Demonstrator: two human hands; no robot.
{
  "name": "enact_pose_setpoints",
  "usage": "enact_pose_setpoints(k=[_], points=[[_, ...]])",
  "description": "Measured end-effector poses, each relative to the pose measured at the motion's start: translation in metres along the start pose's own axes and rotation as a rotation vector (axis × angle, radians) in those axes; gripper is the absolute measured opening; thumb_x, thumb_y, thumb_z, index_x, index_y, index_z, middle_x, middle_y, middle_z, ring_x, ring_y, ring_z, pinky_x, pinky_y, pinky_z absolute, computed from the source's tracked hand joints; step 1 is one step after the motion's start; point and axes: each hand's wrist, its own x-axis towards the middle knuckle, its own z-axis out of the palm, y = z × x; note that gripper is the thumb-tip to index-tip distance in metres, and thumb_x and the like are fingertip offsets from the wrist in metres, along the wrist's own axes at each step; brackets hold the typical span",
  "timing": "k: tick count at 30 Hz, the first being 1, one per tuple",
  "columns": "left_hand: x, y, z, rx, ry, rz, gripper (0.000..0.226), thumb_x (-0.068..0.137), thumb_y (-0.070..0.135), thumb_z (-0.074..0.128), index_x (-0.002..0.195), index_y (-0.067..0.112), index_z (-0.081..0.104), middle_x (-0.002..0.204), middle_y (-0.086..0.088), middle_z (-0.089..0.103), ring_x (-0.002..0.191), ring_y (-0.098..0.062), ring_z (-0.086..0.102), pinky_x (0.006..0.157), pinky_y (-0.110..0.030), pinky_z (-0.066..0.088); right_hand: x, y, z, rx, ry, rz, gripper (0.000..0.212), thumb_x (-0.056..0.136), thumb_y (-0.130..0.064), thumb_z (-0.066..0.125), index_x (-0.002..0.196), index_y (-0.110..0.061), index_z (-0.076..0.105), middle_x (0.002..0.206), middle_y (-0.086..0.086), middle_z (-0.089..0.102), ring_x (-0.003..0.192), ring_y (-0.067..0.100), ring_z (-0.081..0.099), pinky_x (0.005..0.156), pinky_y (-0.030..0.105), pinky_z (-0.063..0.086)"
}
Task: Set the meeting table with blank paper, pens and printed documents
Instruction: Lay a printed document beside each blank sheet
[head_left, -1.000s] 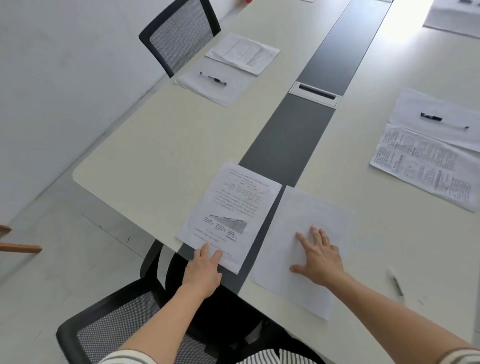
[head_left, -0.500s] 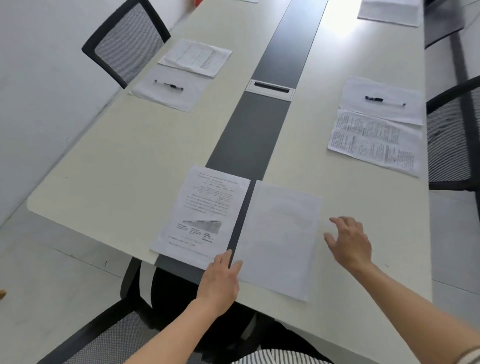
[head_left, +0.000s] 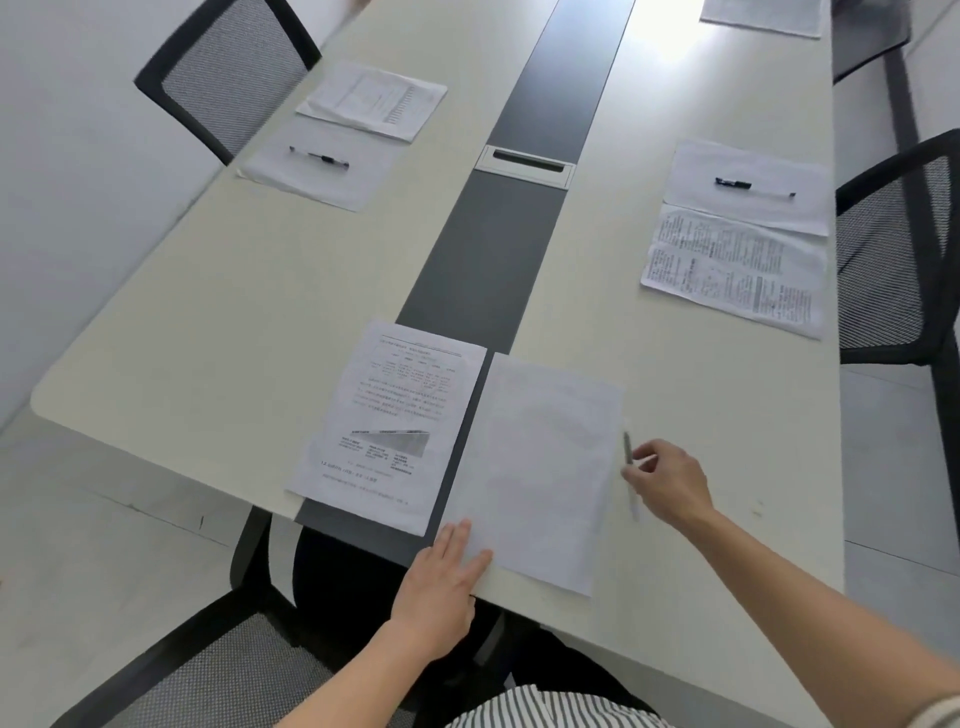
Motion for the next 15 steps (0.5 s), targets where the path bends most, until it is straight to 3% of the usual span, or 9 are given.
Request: enact_pose_setpoints(k=[5, 15], points=[[0.0, 0.003, 0.0, -0.013, 0.0, -0.027, 0.062, 0.097, 0.027, 0.042, 0.151, 0.029, 0.013, 0.162, -0.01, -0.01, 0.15, -0.027, -0.008, 0.12, -0.04, 0.014, 0.002, -0.06, 0.052, 0.082, -0.153, -0.05, 0.018, 0.081, -0.028, 0.066, 0.097, -0.021, 0.059, 0.095, 0.004, 0.07, 0.087, 0.025, 0.069, 0.082, 0.043, 0.057], [0.003, 0.001, 0.004, -0.008, -0.016, -0.049, 0.062, 0.098, 0.027, 0.04, 0.152, 0.029, 0.011, 0.162, -0.01, -0.01, 0.149, -0.028, -0.007, 0.12, -0.042, 0.015, 0.011, -0.074, 0.09, -0.046, -0.166, -0.016, 0.019, 0.083, -0.025, 0.063, 0.097, -0.012, 0.059, 0.101, 0.01, 0.067, 0.093, 0.029, 0.065, 0.083, 0.037, 0.054]])
